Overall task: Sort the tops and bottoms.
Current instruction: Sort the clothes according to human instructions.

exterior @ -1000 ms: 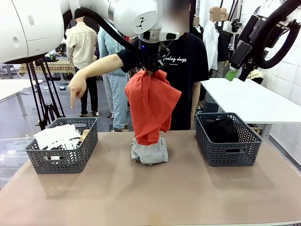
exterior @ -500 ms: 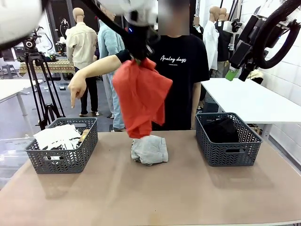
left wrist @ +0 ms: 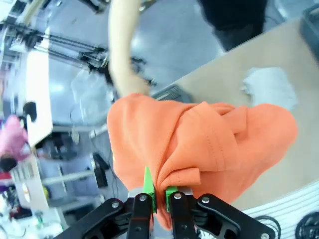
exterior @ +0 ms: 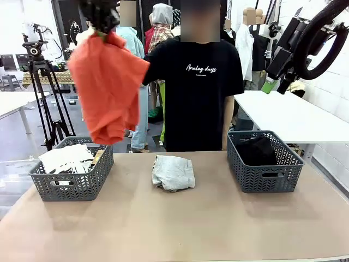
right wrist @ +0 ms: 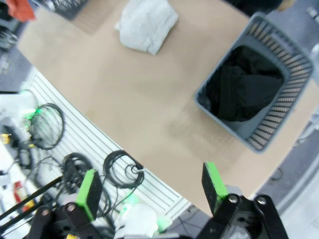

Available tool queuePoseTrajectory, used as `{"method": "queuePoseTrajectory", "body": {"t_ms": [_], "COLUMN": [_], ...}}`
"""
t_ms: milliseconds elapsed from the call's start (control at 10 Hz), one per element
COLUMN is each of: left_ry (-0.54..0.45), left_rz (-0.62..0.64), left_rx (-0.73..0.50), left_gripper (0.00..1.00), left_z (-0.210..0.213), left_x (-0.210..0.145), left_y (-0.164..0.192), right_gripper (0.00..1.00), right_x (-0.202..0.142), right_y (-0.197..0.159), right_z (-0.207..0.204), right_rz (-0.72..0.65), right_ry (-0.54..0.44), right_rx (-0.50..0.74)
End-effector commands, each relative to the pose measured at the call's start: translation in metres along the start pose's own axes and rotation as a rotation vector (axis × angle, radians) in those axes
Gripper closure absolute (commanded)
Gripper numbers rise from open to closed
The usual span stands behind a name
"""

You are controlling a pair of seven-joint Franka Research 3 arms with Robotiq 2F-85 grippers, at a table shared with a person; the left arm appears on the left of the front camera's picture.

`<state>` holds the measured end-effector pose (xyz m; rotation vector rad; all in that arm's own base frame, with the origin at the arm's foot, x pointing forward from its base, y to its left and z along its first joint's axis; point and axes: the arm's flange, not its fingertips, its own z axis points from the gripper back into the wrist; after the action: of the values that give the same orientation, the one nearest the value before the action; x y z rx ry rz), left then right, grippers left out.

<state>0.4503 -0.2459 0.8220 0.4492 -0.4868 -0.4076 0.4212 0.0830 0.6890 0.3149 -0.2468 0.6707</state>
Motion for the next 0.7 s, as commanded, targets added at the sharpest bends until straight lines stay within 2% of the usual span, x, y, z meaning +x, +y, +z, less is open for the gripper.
{"method": "queuePoseTrajectory", "body": {"t_ms": [0, 100, 200, 300, 600], "left_ry": [0.049, 0.064, 0.068, 0.069, 0.069], "left_rz": [0.15, 0.215, 0.25, 0.145, 0.145], "left_rx": [0.087, 0.06, 0.061, 0.059, 0.059], "left_gripper": [1.0, 1.0, 1.0, 1.0, 1.0], "left_z": [-0.03, -0.04, -0.04, -0.035, -0.035], "left_x": [-0.01, -0.024, -0.028, -0.008, -0.008], "left_y": [0.026, 0.042, 0.044, 0.047, 0.047], "right_gripper": [0.0, 0.0, 0.0, 0.0, 0.0], "right_x": [-0.001, -0.001, -0.001, -0.001, -0.001], "right_y": [0.002, 0.002, 0.002, 0.002, 0.002], "right_z": [0.0, 0.0, 0.0, 0.0, 0.0], "right_rz": [-0.005, -0.005, -0.005, -0.005, -0.005], "right_ry": [0.012, 0.012, 0.012, 0.012, 0.012], "right_rx": [-0.004, -0.004, -0.004, -0.004, -0.004]}}
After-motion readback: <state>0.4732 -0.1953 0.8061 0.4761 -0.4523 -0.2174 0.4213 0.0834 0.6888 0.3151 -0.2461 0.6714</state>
